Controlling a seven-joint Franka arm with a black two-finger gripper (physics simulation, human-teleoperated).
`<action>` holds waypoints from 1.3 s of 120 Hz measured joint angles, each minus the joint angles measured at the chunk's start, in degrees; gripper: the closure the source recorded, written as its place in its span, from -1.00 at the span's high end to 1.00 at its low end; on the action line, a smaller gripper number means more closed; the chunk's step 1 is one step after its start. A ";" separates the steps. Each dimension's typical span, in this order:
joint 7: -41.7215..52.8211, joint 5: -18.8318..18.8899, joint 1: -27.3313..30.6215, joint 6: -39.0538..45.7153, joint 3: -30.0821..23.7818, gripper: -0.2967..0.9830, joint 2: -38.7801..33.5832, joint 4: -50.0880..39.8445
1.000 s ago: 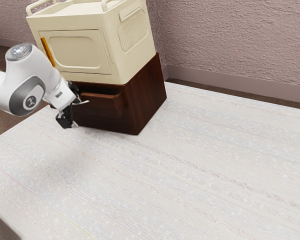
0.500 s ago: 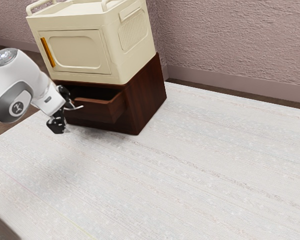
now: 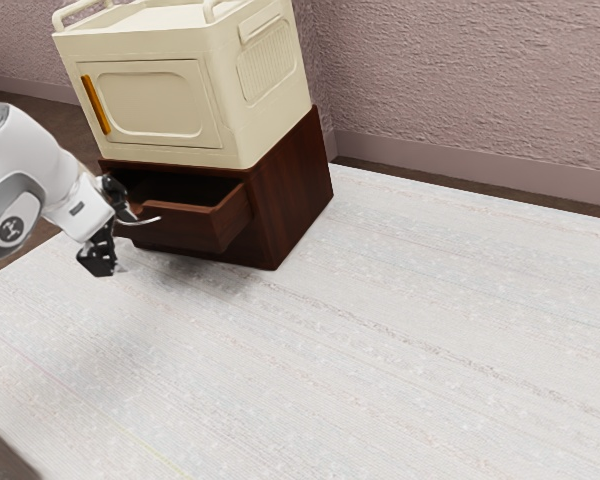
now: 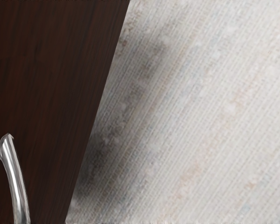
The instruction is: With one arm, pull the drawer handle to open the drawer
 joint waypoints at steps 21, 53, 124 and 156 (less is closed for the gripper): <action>-0.24 -0.08 2.02 0.32 -1.82 0.53 -0.15 -0.98; -0.65 -0.14 2.52 1.12 -1.89 0.53 -0.17 -2.01; -1.20 -0.26 -0.54 4.25 1.93 0.55 0.02 -1.49; -1.58 -0.33 -0.75 4.79 2.55 0.54 0.13 -2.43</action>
